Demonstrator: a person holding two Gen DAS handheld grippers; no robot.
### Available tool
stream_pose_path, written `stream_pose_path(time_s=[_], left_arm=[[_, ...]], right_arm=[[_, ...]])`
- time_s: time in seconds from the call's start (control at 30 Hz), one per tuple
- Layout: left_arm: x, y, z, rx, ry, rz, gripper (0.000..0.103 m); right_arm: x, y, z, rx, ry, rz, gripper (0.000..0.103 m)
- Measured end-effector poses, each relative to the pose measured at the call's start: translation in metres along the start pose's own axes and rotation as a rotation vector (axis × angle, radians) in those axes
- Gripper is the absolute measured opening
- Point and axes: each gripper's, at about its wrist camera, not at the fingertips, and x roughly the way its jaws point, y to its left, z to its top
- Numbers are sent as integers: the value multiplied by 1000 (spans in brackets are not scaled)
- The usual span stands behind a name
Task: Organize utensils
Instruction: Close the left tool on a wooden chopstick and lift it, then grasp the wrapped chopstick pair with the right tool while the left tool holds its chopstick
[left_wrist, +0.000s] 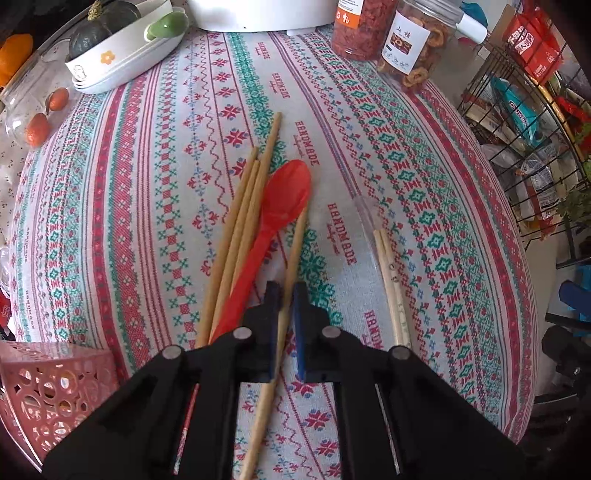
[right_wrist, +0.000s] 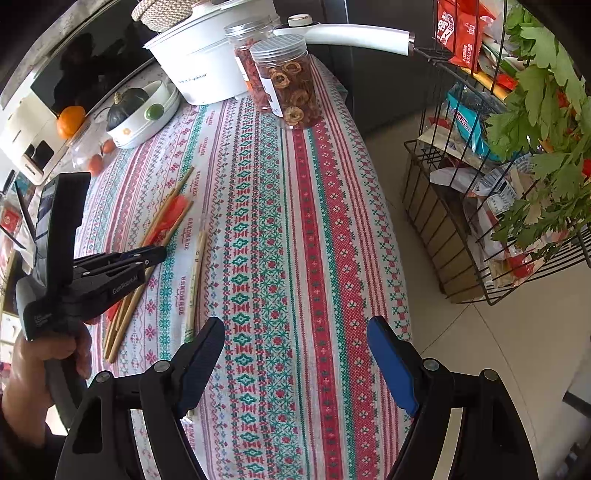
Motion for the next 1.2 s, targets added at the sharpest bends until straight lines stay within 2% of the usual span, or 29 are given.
stream_pose_path(time_s=[0.1, 0.17, 0.23, 0.33, 0.4, 0.43, 0.5, 0.6, 0.87, 1.1, 1.2], left_arm=[[-4, -6, -12, 61, 92, -52, 7], [-6, -13, -16, 109, 116, -34, 7], [-9, -19, -16, 105, 93, -17, 9], [-10, -20, -3, 77, 44, -23, 16], [-2, -20, 2, 64, 40, -4, 16], [-2, -19, 6, 59, 4, 0, 16], [0, -19, 9, 46, 4, 13, 7], [-6, -17, 4, 30, 1, 24, 6], [-81, -6, -53, 74, -147, -49, 6], [-138, 37, -80, 123, -292, -111, 6], [-154, 56, -97, 110, -344, -123, 6]], right_arm=[[2, 2, 2, -1, 1, -5, 80], [4, 3, 3, 0, 7, -6, 80], [7, 6, 3, -3, 17, -3, 80], [8, 10, 3, -7, 15, -8, 81], [8, 11, 3, -6, 14, -13, 81], [8, 12, 3, -5, 16, -12, 81], [9, 13, 3, 0, 18, -8, 80], [9, 15, 4, 3, 17, -8, 81], [17, 32, 10, -7, 16, -28, 80], [38, 67, 20, -42, 28, -1, 80], [50, 77, 25, -28, 37, 14, 74]])
